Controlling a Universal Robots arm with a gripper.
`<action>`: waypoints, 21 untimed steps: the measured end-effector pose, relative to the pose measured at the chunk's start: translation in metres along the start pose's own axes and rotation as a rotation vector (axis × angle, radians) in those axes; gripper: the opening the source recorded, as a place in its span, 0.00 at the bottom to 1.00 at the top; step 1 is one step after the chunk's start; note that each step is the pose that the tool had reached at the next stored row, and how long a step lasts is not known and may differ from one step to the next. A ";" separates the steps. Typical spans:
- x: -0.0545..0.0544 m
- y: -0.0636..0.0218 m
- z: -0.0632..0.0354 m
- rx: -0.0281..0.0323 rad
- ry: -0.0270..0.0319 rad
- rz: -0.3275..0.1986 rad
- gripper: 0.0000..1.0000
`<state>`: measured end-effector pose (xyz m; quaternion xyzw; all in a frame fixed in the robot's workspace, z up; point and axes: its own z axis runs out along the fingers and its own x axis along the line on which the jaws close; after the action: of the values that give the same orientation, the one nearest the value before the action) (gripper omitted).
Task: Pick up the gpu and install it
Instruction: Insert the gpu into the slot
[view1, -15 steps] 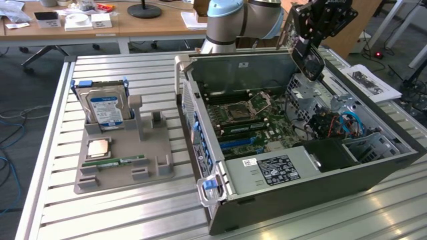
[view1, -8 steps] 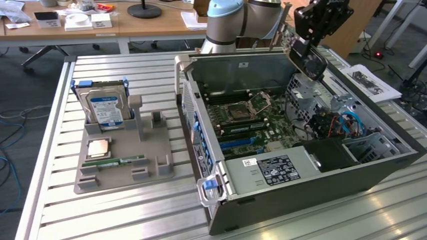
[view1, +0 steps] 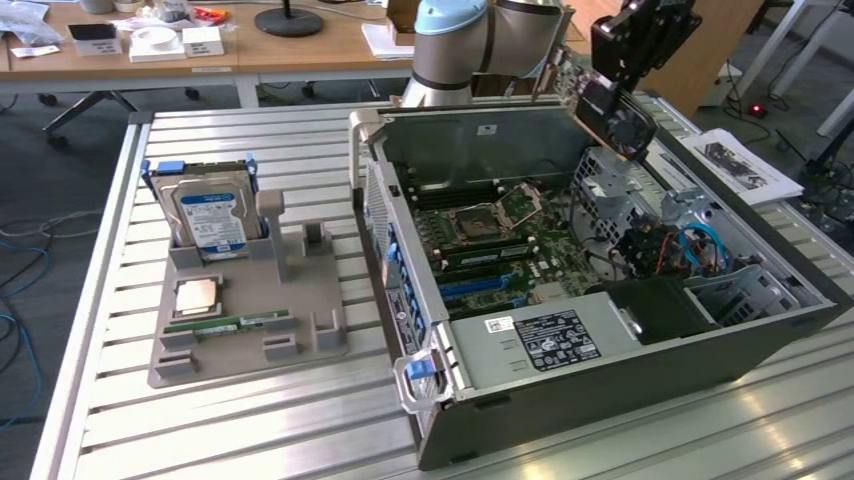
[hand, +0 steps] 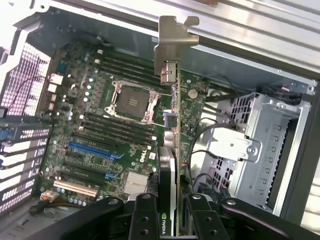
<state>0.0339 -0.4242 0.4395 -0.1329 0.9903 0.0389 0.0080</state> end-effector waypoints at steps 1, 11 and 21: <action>0.000 0.0000 0.0000 -0.0004 0.0012 -0.016 0.27; 0.000 0.0000 0.0005 -0.0046 0.0134 -0.178 0.27; 0.000 0.0001 0.0007 -0.0072 0.0209 -0.277 0.27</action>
<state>0.0339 -0.4241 0.4389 -0.2690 0.9623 0.0396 0.0025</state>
